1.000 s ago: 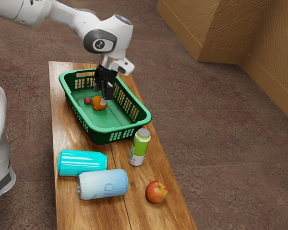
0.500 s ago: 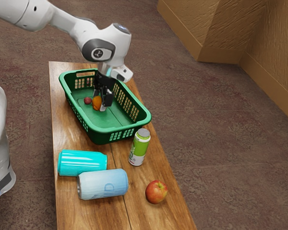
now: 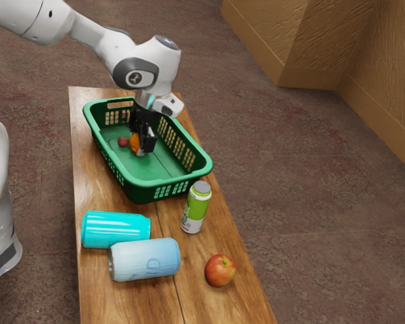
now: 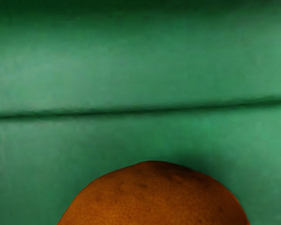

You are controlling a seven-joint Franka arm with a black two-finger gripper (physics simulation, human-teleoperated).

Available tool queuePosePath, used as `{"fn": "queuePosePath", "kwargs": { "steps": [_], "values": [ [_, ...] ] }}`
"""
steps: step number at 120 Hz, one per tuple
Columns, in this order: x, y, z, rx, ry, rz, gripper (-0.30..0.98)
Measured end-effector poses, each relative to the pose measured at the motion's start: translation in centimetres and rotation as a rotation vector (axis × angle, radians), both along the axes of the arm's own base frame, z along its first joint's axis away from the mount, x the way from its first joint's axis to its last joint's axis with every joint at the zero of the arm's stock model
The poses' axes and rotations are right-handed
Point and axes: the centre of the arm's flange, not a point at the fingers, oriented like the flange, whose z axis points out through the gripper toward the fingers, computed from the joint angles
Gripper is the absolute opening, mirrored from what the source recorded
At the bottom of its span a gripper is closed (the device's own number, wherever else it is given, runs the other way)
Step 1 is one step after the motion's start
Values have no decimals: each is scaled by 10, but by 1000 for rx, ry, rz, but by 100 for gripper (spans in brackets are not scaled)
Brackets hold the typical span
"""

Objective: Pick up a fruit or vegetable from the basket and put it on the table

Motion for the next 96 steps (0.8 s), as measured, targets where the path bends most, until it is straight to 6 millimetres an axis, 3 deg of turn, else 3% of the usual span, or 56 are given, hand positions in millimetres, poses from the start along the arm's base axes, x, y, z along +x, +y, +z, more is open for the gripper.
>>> {"fn": "queuePosePath", "kwargs": {
  "steps": [50,96],
  "values": [
    [15,-6,16,66,-94,-11,25],
    [32,-30,72,53,-95,-1,24]
  ]
}}
